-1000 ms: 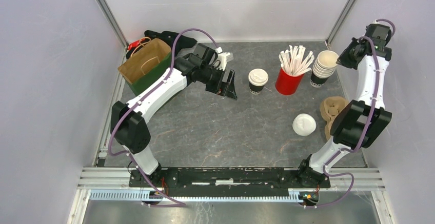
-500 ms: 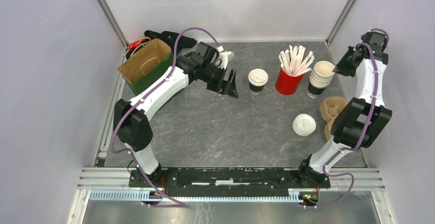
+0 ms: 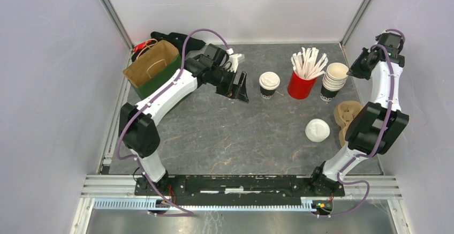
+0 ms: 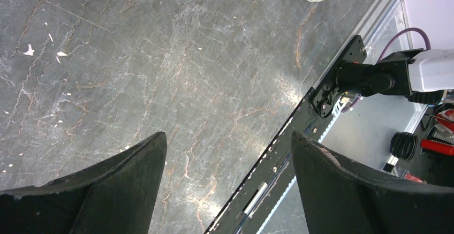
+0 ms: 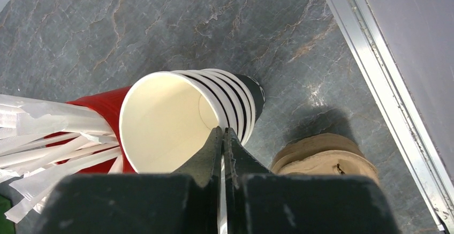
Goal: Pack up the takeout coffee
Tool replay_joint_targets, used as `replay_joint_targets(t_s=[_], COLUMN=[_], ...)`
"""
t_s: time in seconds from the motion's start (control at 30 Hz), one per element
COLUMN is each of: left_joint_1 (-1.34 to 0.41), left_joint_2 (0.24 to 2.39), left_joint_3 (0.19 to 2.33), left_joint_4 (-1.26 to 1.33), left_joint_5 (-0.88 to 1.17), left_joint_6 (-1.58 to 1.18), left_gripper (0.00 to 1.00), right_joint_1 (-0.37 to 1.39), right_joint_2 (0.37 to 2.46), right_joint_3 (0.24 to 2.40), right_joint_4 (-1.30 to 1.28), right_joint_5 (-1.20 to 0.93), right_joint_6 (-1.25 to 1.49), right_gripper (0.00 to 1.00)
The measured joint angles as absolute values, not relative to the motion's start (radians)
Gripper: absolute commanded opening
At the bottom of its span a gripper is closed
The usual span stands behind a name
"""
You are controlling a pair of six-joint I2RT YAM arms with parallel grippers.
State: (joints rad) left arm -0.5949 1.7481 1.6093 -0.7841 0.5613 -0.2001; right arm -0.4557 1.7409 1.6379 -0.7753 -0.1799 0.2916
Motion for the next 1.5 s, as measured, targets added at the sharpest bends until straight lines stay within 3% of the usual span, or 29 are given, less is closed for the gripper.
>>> replay_joint_targets(t_s=[0.3,0.6,0.8,0.97,1.5], left_joint_1=[-0.595,-0.595,-0.595,-0.595,-0.595], left_joint_2=[1.756,1.757,1.757,1.757,1.759], left_joint_3=[1.609,1.609,1.604,1.595,1.592], left_joint_4=[-0.784,-0.785,-0.784,-0.783,-0.784], left_joint_5=[0.561,0.571,0.580,0.583,0.588], left_joint_6=[-0.200,-0.200,-0.200,-0.200,-0.200], left_gripper=[0.92,0.92,0.92,0.92,0.92], right_joint_1=[-0.493,-0.582,-0.578,-0.585,-0.555], right_joint_2=[1.724,1.570,1.577,1.635,1.703], right_joint_3=[1.654,1.396,1.423,1.596,1.631], right_joint_4=[-0.795,-0.615,-0.585,-0.612,-0.714], right_joint_5=[-0.234,-0.338,-0.387,-0.391,-0.347], right_joint_6=[0.330,0.464,0.501,0.464,0.374], right_gripper=[0.00,0.00,0.00,0.00,0.00])
